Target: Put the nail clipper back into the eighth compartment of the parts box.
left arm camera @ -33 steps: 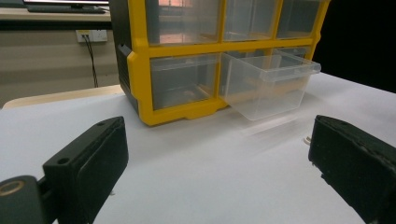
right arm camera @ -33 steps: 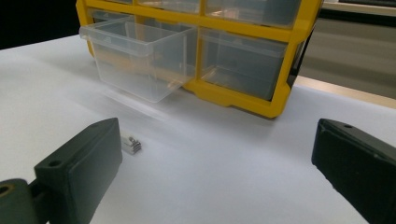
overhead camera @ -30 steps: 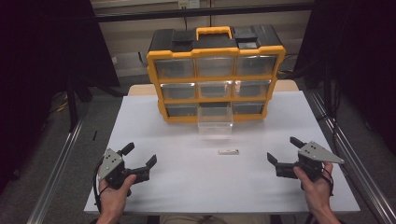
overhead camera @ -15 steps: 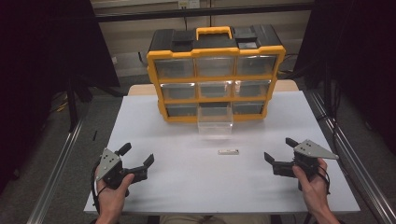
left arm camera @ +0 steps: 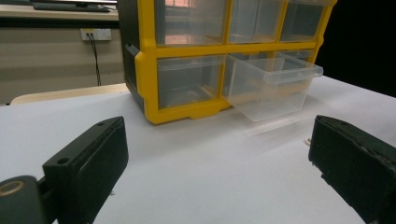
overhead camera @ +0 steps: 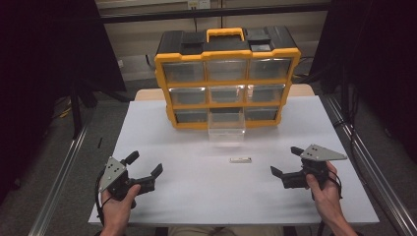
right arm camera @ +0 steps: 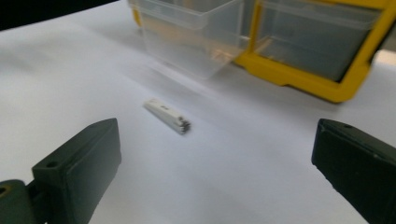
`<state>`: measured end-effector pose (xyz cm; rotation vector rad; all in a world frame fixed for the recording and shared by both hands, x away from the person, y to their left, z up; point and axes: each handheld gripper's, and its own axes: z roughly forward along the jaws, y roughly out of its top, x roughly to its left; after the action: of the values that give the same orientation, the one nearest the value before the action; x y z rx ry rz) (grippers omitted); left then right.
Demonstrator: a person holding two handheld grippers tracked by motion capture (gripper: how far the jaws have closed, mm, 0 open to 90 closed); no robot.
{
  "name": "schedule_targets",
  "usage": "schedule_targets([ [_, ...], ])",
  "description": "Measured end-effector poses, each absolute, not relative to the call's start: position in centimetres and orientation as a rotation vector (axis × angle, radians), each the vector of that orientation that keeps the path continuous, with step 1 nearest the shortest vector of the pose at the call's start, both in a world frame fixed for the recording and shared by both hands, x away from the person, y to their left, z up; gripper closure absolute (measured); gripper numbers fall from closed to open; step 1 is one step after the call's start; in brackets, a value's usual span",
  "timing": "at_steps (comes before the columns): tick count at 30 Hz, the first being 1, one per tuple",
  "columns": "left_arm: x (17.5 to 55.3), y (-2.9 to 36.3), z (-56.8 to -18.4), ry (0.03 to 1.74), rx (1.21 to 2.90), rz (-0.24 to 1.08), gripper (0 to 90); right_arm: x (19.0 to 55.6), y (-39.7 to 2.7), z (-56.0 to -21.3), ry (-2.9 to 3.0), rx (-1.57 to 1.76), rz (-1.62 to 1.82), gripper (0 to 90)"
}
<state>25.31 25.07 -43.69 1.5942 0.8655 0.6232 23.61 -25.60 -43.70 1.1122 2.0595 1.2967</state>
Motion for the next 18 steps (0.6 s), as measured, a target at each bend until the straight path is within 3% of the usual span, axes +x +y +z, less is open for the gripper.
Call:
schedule_targets([
  [18, 25.1, 24.8, -43.7, 0.848, 1.614, 0.627, 4.7, 25.0, -22.6, -43.4, 2.276, 1.013, 1.342, 1.7],
])
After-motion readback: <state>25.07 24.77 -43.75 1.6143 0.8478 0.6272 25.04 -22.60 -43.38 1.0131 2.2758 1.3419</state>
